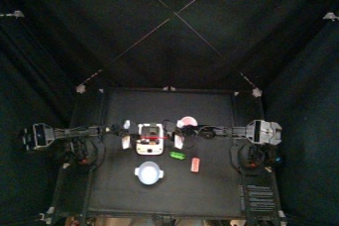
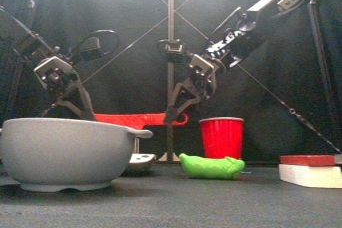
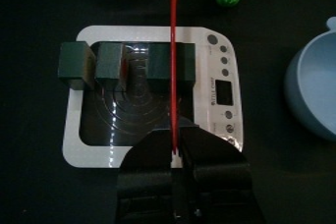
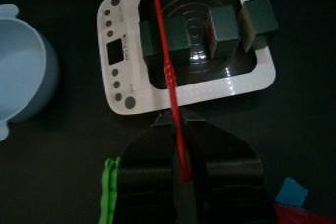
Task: Cut sushi roll
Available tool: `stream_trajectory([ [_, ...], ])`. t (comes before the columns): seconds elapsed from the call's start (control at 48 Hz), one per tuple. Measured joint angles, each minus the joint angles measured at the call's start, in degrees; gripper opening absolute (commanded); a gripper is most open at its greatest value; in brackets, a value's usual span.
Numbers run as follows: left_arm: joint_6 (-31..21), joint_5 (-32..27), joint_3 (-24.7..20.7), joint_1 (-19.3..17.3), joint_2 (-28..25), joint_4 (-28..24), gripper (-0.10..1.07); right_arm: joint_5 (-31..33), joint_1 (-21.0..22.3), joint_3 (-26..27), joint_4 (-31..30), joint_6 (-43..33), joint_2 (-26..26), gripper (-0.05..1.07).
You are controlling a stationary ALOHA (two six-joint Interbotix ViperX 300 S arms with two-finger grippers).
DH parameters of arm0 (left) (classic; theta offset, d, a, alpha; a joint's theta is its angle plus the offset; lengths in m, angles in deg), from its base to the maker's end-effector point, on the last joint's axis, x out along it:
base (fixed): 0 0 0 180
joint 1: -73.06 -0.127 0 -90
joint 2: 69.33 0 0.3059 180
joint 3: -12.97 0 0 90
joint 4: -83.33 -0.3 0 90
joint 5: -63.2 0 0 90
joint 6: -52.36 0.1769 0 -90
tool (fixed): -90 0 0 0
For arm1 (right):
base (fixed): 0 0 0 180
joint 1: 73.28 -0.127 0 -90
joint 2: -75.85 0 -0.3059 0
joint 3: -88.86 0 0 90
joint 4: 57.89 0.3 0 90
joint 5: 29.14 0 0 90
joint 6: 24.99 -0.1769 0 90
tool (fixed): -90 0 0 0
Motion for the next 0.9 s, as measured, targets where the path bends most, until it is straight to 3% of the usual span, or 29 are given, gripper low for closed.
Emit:
stream_trajectory([
  [0.271, 0.00, 0.35, 0.00, 0.00, -0.44, 0.00, 0.33, -0.09, 0.00, 0.00, 0.18, 0.00, -0.26, 0.26],
  [0.896, 0.00, 0.53, -0.62, 0.18, -6.68, 0.79, 0.33, -0.79, -0.09, 0.09, 0.62, -0.09, -4.31, 0.26],
])
